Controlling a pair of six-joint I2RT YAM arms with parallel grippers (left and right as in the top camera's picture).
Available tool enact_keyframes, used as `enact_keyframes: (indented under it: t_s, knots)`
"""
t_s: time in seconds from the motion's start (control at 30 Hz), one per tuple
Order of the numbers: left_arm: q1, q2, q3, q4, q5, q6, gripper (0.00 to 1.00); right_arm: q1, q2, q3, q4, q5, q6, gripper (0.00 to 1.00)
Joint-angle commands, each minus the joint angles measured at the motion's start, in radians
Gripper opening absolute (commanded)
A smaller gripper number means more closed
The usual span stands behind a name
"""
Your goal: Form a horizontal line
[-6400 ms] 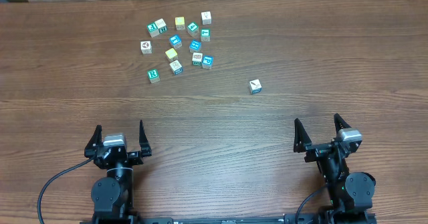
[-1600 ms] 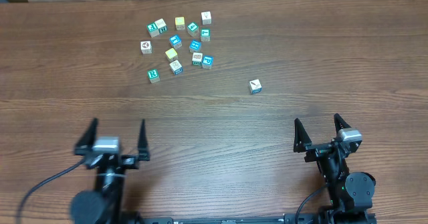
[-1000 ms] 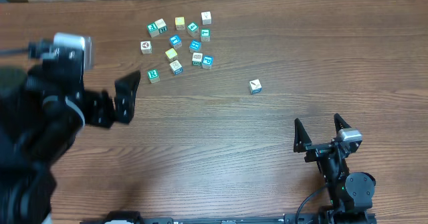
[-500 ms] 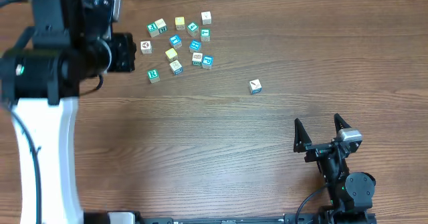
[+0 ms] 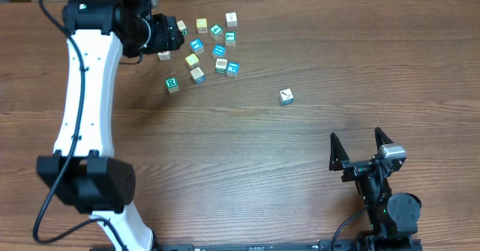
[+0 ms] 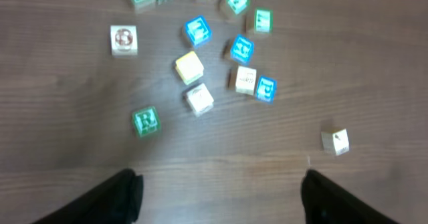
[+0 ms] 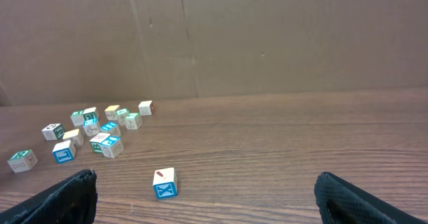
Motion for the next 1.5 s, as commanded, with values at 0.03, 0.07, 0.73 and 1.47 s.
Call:
enact_keyframes:
  t_s: [0.03, 0.07, 0.73, 1.47]
  knots:
    - [-0.04, 0.09, 0.029, 0.095, -0.041, -0.024, 0.74, -0.003, -0.007, -0.01, 0.004, -0.002, 0.003, 1.0]
    - [-0.05, 0.109, 0.029, 0.12, -0.079, -0.025, 0.71, -0.003, -0.007, -0.01, 0.004, -0.002, 0.003, 1.0]
    - [-0.148, 0.474, 0.029, 0.497, -0.338, -0.021, 0.78, -0.003, -0.007, -0.01, 0.004, -0.002, 0.003, 1.0]
    - [-0.135, 0.558, 0.028, 0.577, -0.365, -0.092, 0.36, -0.003, -0.007, -0.01, 0.004, -0.002, 0.003, 1.0]
